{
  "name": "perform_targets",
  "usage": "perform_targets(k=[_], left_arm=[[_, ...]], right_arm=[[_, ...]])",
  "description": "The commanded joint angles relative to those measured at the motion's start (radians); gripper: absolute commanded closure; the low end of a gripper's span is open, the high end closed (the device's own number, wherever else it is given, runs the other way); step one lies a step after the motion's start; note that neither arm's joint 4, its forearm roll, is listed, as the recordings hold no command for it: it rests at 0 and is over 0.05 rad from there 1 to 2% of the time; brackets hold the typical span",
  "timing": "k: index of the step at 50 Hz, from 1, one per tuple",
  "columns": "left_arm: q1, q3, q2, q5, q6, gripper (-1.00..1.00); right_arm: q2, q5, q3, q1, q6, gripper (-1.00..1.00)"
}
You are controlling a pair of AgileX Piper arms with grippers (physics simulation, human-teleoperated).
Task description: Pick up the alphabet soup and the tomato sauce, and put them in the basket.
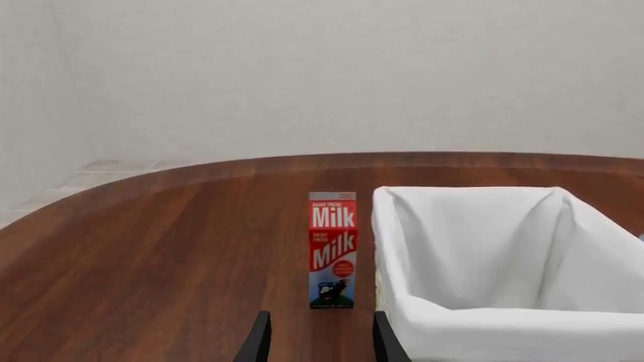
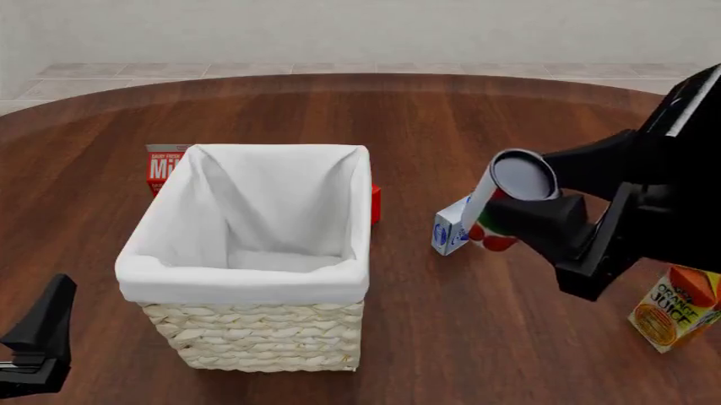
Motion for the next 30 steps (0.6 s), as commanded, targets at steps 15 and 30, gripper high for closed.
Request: perform_targets(k=[15,30], left_arm=[[0.0,0.002,0.0,0.005,0.001,-1.0],[-0.002,0.002,0.001,0.007,0.003,-1.0]], right_arm=[[0.123,-0.04,-0.085,0.079,0.022,1.0],[0.172,-0.035,-0.149,0.127,0.016,1.0]])
